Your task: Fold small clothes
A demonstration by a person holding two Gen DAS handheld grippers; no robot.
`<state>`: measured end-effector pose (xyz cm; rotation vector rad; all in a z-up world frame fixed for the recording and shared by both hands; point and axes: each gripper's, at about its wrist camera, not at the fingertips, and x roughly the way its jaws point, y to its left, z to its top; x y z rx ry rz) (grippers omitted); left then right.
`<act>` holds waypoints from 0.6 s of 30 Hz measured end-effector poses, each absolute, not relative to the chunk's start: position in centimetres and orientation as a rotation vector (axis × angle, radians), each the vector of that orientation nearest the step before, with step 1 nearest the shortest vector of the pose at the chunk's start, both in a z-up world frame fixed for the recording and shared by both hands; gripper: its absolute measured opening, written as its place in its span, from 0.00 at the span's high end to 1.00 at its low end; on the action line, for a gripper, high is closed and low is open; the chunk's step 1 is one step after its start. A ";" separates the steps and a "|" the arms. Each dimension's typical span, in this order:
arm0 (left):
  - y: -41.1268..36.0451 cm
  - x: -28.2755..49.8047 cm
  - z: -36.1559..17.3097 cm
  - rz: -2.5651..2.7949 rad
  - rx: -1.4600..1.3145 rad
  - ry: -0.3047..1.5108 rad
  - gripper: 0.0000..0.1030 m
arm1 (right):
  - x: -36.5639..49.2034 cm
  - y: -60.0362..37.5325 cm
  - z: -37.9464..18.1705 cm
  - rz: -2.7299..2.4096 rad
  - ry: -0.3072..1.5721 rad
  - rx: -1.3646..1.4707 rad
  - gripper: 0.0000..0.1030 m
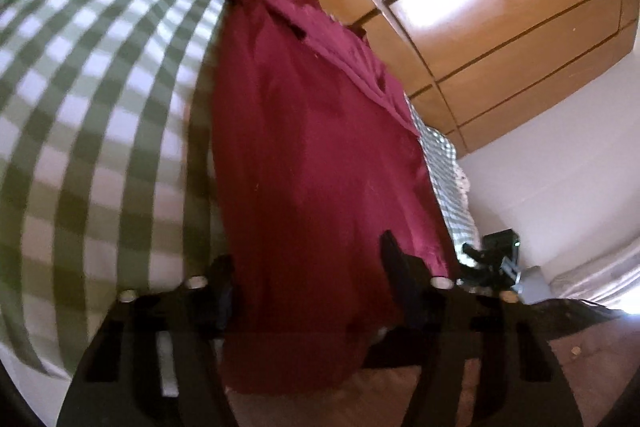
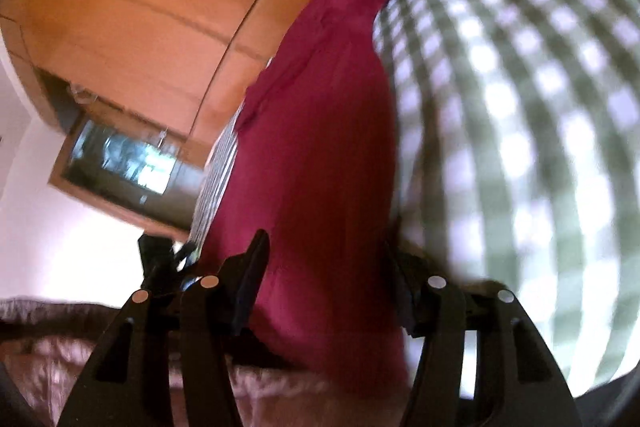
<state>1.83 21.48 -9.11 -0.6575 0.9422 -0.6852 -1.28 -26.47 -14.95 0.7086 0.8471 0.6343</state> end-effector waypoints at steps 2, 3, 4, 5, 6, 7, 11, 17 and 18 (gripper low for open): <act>21.6 1.6 -9.5 -0.695 -0.686 0.944 0.53 | -1.6 -25.9 -15.4 0.659 0.861 0.710 0.46; 21.8 1.4 -9.8 -0.707 -0.720 0.940 0.54 | -1.7 -25.6 -15.6 0.667 0.861 0.716 0.46; 21.9 1.4 -10.1 -0.717 -0.749 0.945 0.59 | -1.6 -25.4 -15.7 0.667 0.862 0.716 0.46; 21.9 1.3 -10.3 -0.720 -0.763 0.953 0.63 | -1.4 -25.3 -15.6 0.670 0.863 0.714 0.49; 21.8 1.3 -10.4 -0.725 -0.769 0.964 0.64 | -1.3 -25.2 -15.5 0.673 0.863 0.708 0.52; 21.8 1.2 -10.4 -0.730 -0.767 0.969 0.67 | -1.4 -25.0 -15.4 0.676 0.864 0.703 0.60; 21.6 0.9 -10.0 -0.697 -0.754 0.966 0.82 | -0.9 -24.1 -15.3 0.687 0.878 0.687 0.89; 22.8 0.0 -6.5 -0.719 -0.794 0.827 0.86 | -1.7 -25.3 -11.7 0.811 0.681 0.782 0.91; 23.0 -0.2 -5.8 -0.730 -0.801 0.801 0.86 | -1.9 -25.6 -10.9 0.835 0.638 0.795 0.90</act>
